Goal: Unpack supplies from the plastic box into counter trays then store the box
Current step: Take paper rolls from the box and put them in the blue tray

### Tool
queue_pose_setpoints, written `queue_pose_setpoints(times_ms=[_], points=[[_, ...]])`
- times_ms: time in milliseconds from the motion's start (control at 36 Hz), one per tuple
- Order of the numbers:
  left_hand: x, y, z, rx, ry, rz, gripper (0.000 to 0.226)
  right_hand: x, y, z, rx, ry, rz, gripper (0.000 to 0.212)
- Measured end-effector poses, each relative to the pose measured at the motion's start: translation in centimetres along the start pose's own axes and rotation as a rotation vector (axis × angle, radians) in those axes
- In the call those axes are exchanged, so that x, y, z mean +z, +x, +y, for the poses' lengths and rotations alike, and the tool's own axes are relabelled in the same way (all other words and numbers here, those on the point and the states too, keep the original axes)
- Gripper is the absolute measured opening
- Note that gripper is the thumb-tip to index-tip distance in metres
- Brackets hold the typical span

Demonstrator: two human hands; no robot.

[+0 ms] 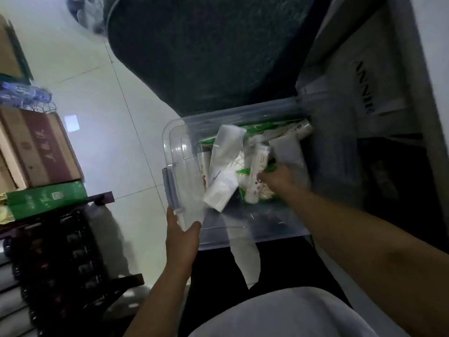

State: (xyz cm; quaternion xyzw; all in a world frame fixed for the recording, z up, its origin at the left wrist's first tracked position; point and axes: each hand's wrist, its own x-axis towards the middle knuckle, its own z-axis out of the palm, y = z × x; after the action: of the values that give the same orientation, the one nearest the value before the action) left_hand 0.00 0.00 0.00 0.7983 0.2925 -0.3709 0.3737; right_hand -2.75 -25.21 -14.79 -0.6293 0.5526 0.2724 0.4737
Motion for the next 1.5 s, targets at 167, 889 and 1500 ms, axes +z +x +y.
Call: queue_pose_setpoints(times_ms=[167, 889, 1500], points=[[0.2, 0.5, -1.1, 0.012, 0.006, -0.008, 0.088, 2.1, 0.8, -2.7, 0.034, 0.065, 0.126, 0.049], [8.5, 0.8, 8.1, 0.759, 0.504, -0.282, 0.041, -4.5, -10.1, 5.0, -0.281, 0.735, 0.234, 0.042], [32.0, 6.8, 18.1, 1.147, 1.714, -0.358, 0.073, -7.9, -17.2, 10.9, -0.302, 1.006, 0.507, 0.038]])
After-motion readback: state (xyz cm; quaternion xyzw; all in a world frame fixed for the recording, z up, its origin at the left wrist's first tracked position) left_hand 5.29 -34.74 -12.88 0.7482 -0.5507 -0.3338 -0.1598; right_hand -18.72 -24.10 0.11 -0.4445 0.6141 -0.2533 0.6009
